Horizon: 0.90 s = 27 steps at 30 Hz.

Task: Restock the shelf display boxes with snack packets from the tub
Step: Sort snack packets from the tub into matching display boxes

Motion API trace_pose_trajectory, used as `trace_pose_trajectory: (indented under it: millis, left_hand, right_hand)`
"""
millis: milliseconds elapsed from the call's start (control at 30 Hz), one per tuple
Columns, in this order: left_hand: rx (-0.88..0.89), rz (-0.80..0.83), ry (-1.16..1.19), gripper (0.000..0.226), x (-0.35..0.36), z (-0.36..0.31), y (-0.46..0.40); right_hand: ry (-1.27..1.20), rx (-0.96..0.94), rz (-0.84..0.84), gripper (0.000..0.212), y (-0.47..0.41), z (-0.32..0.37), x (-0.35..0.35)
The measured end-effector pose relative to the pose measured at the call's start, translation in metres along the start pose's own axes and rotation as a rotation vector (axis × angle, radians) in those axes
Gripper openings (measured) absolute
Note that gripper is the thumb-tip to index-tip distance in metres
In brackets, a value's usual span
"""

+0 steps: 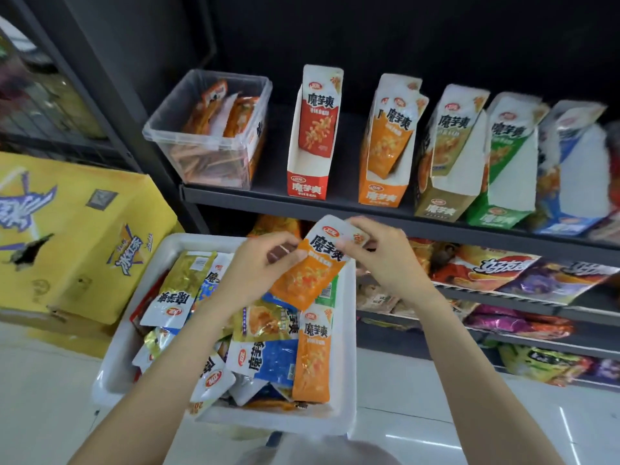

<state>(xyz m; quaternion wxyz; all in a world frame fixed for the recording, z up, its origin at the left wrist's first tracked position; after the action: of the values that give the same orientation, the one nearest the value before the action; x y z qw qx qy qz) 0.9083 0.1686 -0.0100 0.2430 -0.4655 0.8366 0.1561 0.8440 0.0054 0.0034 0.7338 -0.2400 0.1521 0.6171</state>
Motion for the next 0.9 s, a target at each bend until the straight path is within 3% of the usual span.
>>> trace_pose_trajectory:
  millis: [33,133,200,300,367,500,733,900]
  left_hand:
    - [0.058,-0.011,0.002,0.004,-0.001,-0.016,-0.006]
    - [0.266,-0.117,-0.021,0.015,-0.005,-0.068,-0.031]
    - [0.388,-0.224,-0.080,0.024,-0.004,-0.103,-0.050]
    - [0.422,-0.360,-0.127,0.044,-0.001,-0.135,-0.079]
    - [0.400,-0.335,-0.195,0.041,0.011,-0.136,-0.100]
    - [0.387,-0.197,-0.431,0.027,0.048,-0.116,-0.126]
    - [0.374,-0.141,-0.514,0.016,0.063,-0.103,-0.132]
    - [0.398,-0.187,-0.532,0.013,0.059,-0.105,-0.135]
  right_hand:
    - [-0.017,-0.020,-0.032,0.007,-0.002,0.006,-0.010]
    - [-0.088,-0.094,-0.207,0.009,-0.009,0.023,-0.060]
    - [-0.005,-0.200,-0.375,0.011,-0.012,0.037,-0.103]
    - [0.143,-0.309,-0.699,0.009,-0.013,0.053,-0.170]
    - [0.262,-0.351,-0.816,0.017,-0.023,0.061,-0.199]
    - [0.472,-0.377,-0.684,0.021,-0.079,0.062,-0.204]
    - [0.828,-0.138,-0.233,0.016,-0.167,-0.006,-0.149]
    - [0.803,-0.112,-0.221,0.019,-0.186,-0.024,-0.139]
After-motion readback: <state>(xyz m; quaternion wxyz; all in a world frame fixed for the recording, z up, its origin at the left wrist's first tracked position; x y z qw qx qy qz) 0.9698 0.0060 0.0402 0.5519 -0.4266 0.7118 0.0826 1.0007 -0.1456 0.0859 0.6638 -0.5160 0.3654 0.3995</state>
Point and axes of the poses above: each hand's wrist, its own y-axis away from the middle knuckle, its own x-axis out of the palm, z = x × y, the point moved 9 cm from there along -y, towards the middle knuckle, and after that the axes turned 9 degrees about -x, right-handed, at the moved point
